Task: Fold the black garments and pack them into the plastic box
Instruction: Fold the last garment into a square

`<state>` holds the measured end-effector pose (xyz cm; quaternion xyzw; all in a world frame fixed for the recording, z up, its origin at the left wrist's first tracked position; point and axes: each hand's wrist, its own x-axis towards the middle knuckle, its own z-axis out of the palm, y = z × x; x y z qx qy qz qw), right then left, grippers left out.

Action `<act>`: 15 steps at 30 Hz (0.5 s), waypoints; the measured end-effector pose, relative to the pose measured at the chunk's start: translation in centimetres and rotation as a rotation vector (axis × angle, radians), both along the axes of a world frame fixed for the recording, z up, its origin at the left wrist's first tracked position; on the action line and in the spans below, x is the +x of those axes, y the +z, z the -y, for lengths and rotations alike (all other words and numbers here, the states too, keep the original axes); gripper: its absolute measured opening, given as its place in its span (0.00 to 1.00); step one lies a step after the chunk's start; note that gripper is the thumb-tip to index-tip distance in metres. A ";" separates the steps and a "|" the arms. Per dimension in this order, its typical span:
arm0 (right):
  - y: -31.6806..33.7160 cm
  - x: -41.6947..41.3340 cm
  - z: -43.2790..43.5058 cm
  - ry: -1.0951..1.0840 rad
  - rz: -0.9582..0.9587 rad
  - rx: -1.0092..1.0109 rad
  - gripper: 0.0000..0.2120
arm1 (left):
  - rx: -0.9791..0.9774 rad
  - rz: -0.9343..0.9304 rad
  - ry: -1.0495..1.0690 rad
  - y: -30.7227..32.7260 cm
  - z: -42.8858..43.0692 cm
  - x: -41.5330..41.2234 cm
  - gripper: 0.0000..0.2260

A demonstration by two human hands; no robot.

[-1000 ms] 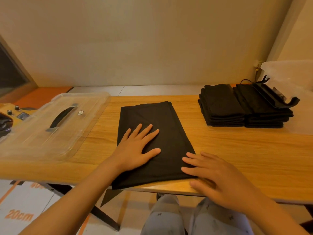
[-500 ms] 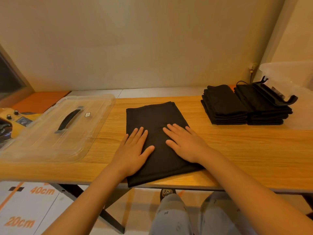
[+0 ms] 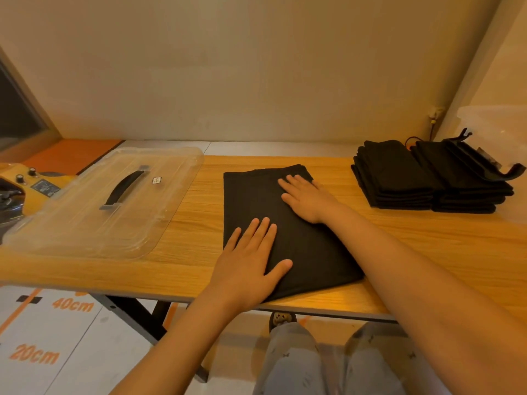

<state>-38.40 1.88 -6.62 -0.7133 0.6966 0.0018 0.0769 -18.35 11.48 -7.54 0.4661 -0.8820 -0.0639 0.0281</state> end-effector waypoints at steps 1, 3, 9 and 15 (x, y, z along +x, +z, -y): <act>0.2 -0.6 0.5 -0.064 -0.015 -0.006 0.25 | -0.002 0.003 -0.013 0.0 0.1 0.1 0.33; 0.6 -0.5 1.4 -0.119 -0.034 -0.056 0.26 | -0.014 0.000 -0.029 -0.1 0.2 0.2 0.37; -0.3 2.4 4.0 0.049 0.023 -0.022 0.25 | -0.021 -0.032 -0.031 -0.3 0.0 0.3 0.40; 0.9 -1.0 3.9 -0.088 -0.051 -0.057 0.26 | -0.013 -0.056 -0.019 -0.3 0.0 0.0 0.40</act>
